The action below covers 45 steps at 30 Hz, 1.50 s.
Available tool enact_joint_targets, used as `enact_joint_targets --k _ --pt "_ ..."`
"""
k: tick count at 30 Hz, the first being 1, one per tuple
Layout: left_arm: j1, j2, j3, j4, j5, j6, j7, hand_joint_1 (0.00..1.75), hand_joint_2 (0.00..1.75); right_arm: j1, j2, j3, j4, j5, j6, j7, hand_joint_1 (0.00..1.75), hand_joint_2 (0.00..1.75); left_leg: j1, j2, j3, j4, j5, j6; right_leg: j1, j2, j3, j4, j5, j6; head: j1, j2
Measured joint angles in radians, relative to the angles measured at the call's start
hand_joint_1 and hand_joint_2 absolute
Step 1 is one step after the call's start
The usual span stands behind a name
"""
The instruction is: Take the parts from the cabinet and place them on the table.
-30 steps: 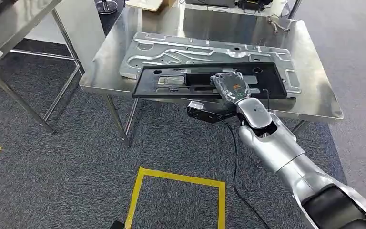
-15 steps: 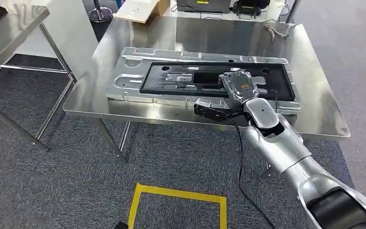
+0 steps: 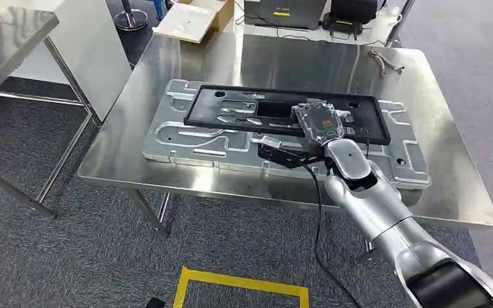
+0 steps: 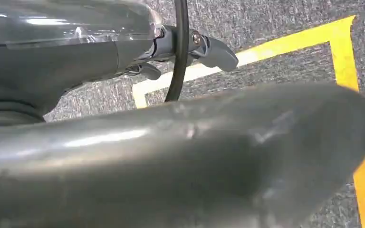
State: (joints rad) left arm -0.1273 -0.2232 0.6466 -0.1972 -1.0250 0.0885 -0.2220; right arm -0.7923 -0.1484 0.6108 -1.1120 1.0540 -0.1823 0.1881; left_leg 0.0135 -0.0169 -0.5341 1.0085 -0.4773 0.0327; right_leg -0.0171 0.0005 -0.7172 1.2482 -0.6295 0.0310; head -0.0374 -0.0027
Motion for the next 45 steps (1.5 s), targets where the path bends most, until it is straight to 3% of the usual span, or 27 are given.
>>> enact_joint_targets --k 1,2,3,4,8,10,12,13,14,15,18,20,22,24,25,28,29,30,33,34,36,37,39,41,42,44,45 --pt "0.001 0.0 0.0 0.0 0.0 0.0 -0.001 0.0 0.0 0.003 0.0 -0.003 0.002 0.0 0.0 0.0 1.75 1.75 0.0 -0.001 0.021 0.0 -0.016 -0.003 0.001 -0.001 0.002 -0.059 0.038 -0.004 0.0 0.0" --pt "0.001 0.0 0.0 0.0 0.0 0.0 -0.003 0.0 0.0 0.005 0.0 -0.008 0.003 -0.001 0.0 0.0 1.75 1.75 0.0 0.0 0.044 0.0 -0.033 -0.009 0.004 -0.004 0.007 -0.141 0.13 -0.011 0.0 0.0" --pt "0.003 0.0 0.0 0.0 0.0 0.0 -0.003 0.0 0.0 0.009 0.0 -0.012 0.005 -0.003 -0.001 0.0 1.75 1.75 0.0 0.0 0.053 -0.003 -0.048 -0.013 0.009 -0.013 0.006 -0.213 0.259 -0.02 0.0 0.0" --pt "0.004 -0.002 0.001 0.001 0.0 0.0 -0.004 0.0 0.0 0.015 0.002 -0.019 0.013 -0.003 -0.004 0.0 1.75 1.75 -0.003 0.0 0.072 0.009 -0.062 -0.021 0.021 -0.013 -0.002 -0.227 0.291 -0.027 -0.002 0.0" --pt "-0.006 0.0 0.001 0.0 0.002 0.004 -0.006 0.0 0.0 0.025 0.006 -0.032 0.018 -0.006 -0.008 -0.003 1.75 1.75 -0.003 0.004 0.072 0.024 -0.059 -0.048 0.018 -0.005 0.028 -0.239 0.27 -0.056 0.001 0.0" --pt "-0.01 0.0 0.002 0.0 0.005 0.003 -0.009 0.0 0.0 0.023 -0.005 -0.043 0.02 -0.007 -0.015 -0.006 1.75 1.75 -0.002 0.007 0.01 0.136 -0.064 -0.053 0.017 -0.005 0.051 -0.248 0.259 -0.07 0.001 0.0" --pt "-0.013 0.0 0.005 0.0 0.007 0.003 -0.008 0.0 0.0 0.03 -0.013 -0.045 0.026 -0.007 -0.018 -0.008 1.75 1.75 -0.002 0.007 -0.086 0.268 -0.135 -0.058 0.019 -0.003 0.067 -0.248 0.242 -0.075 0.001 0.0" --pt "-0.012 0.0 0.005 0.0 0.007 0.003 -0.008 0.0 0.0 0.039 -0.014 -0.045 0.031 -0.007 -0.018 -0.009 1.75 1.75 -0.002 0.008 -0.12 0.302 -0.164 -0.059 0.021 -0.001 0.076 -0.248 0.234 -0.076 0.001 0.0" --pt "-0.009 0.0 0.005 0.0 0.007 0.003 -0.006 0.0 0.0 0.049 -0.014 -0.048 0.035 -0.01 -0.019 -0.01 1.75 1.75 -0.002 0.008 -0.14 0.304 -0.161 -0.059 0.023 0.003 0.086 -0.247 0.226 -0.077 0.002 0.0" --pt "-0.008 0.001 0.006 0.0 0.007 0.003 -0.006 0.0 0.0 0.056 -0.014 -0.052 0.04 -0.013 -0.019 -0.011 1.75 1.75 -0.002 0.008 -0.142 0.27 -0.124 -0.056 0.025 0.006 0.096 -0.246 0.218 -0.076 0.001 0.0" --pt "-0.008 0.002 0.007 0.0 0.007 0.004 -0.006 0.0 0.0 0.067 -0.014 -0.062 0.053 -0.016 -0.025 -0.013 1.75 1.75 -0.01 0.005 -0.096 0.041 0.078 -0.031 0.029 0.01 0.121 -0.245 0.196 -0.074 0.002 0.0" --pt "-0.011 0.005 0.008 0.0 0.007 0.004 -0.006 0.0 0.0 0.072 -0.015 -0.069 0.064 -0.018 -0.036 -0.019 1.75 1.75 -0.016 0.005 -0.085 0.001 0.054 -0.022 0.03 0.015 0.117 -0.241 0.192 -0.065 0.001 0.0" --pt "-0.01 0.005 0.008 0.0 0.006 0.004 -0.006 0.0 0.0 0.089 -0.015 -0.073 0.072 -0.017 -0.038 -0.025 1.75 1.75 -0.019 0.005 -0.084 0.006 0.062 -0.014 0.026 0.015 0.122 -0.246 0.187 -0.052 0.002 0.0" --pt "-0.01 0.004 0.008 0.0 0.005 0.004 -0.006 0.0 0.0 0.099 -0.014 -0.079 0.085 -0.016 -0.048 -0.033 1.75 1.75 -0.005 0.008 -0.068 -0.018 0.073 -0.006 0.027 0.011 0.121 -0.233 0.172 -0.041 0.002 0.0" --pt "-0.014 0.004 0.008 0.0 0.005 0.004 -0.006 0.0 0.0 0.099 -0.01 -0.081 0.094 -0.015 -0.058 -0.039 1.75 1.75 -0.003 0.01 -0.067 -0.021 0.073 -0.004 0.024 0.007 0.101 -0.19 0.144 -0.033 0.002 0.0" --pt "-0.018 0.004 0.008 0.0 0.002 0.004 -0.006 0.0 0.0 0.114 0.008 -0.091 0.123 -0.011 -0.063 -0.041 1.75 1.75 -0.001 0.01 -0.064 -0.02 0.068 -0.003 0.003 0.005 -0.017 0.03 0.059 -0.013 0.002 0.0" --pt "-0.018 0.004 0.008 0.0 0.001 0.004 -0.006 0.0 0.0 0.125 0.013 -0.093 0.133 -0.01 -0.064 -0.041 1.75 1.75 0.001 0.01 -0.062 -0.018 0.065 -0.004 -0.003 0.004 -0.039 0.06 0.062 -0.008 0.002 0.0" --pt "-0.018 0.004 0.008 0.0 0.0 0.004 -0.005 0.0 0.0 0.137 0.018 -0.095 0.143 -0.008 -0.064 -0.04 1.75 1.75 0.004 0.009 -0.06 -0.015 0.06 -0.008 -0.01 0.003 -0.036 0.04 0.092 -0.002 0.002 0.0" --pt "-0.017 0.004 0.008 0.0 -0.002 0.005 -0.004 0.0 0.0 0.139 0.029 -0.101 0.16 -0.002 -0.07 -0.042 1.75 1.75 0.016 0.009 -0.055 0.008 0.037 -0.03 -0.024 -0.01 0.068 -0.202 0.227 0.014 0.002 0.0" --pt "-0.018 0.005 0.008 0.0 -0.002 0.006 -0.003 0.0 0.0 0.137 0.036 -0.102 0.17 0.0 -0.072 -0.042 1.75 1.75 0.012 0.009 -0.058 0.01 0.032 -0.037 -0.012 -0.012 0.078 -0.209 0.202 0.016 0.003 0.0" --pt "-0.021 0.005 0.008 0.0 -0.002 0.006 -0.003 0.0 0.0 0.141 0.044 -0.103 0.177 0.005 -0.081 -0.048 1.75 1.75 0.008 0.011 -0.055 0.014 0.029 -0.049 -0.011 -0.007 0.078 -0.217 0.2 -0.006 0.001 0.0" --pt "-0.02 0.005 0.008 0.0 -0.002 0.006 -0.003 0.0 1.75 0.139 0.053 -0.103 0.179 0.006 -0.084 -0.049 0.0 1.75 0.011 0.011 -0.05 0.009 0.028 -0.052 -0.007 -0.005 0.08 -0.214 0.197 -0.013 0.001 0.0" --pt "-0.02 0.005 0.008 0.0 -0.004 0.004 -0.003 0.0 1.75 0.135 0.074 -0.106 0.189 0.006 -0.085 -0.049 0.0 1.75 0.019 0.014 -0.045 0.016 0.014 -0.066 -0.009 -0.004 0.092 -0.222 0.198 -0.033 0.001 0.0" --pt "-0.021 0.005 0.008 0.0 -0.005 0.004 -0.003 0.0 1.75 0.136 0.085 -0.112 0.202 0.004 -0.085 -0.05 0.0 1.75 0.017 0.014 -0.086 0.114 -0.047 -0.064 -0.005 -0.008 0.096 -0.223 0.196 -0.043 0.001 0.0" --pt "-0.021 0.005 0.008 0.0 -0.007 0.004 -0.002 0.0 0.0 0.137 0.085 -0.112 0.209 0.005 -0.085 -0.052 0.0 1.75 0.014 0.014 -0.121 0.186 -0.081 -0.062 -0.002 -0.01 0.096 -0.223 0.196 -0.046 0.001 0.0" --pt "-0.016 0.005 0.008 0.0 -0.008 0.004 0.001 0.0 0.0 0.135 0.086 -0.114 0.222 0.004 -0.087 -0.054 0.0 1.75 0.012 0.013 -0.177 0.301 -0.12 -0.059 0.006 -0.013 0.096 -0.223 0.195 -0.053 0.001 0.0" --pt "-0.014 0.005 0.008 0.0 -0.006 0.004 0.001 0.0 0.0 0.135 0.086 -0.117 0.227 0.004 -0.087 -0.054 0.0 1.75 0.011 0.013 -0.176 0.3 -0.107 -0.057 0.009 -0.012 0.097 -0.223 0.195 -0.053 0.001 0.0"
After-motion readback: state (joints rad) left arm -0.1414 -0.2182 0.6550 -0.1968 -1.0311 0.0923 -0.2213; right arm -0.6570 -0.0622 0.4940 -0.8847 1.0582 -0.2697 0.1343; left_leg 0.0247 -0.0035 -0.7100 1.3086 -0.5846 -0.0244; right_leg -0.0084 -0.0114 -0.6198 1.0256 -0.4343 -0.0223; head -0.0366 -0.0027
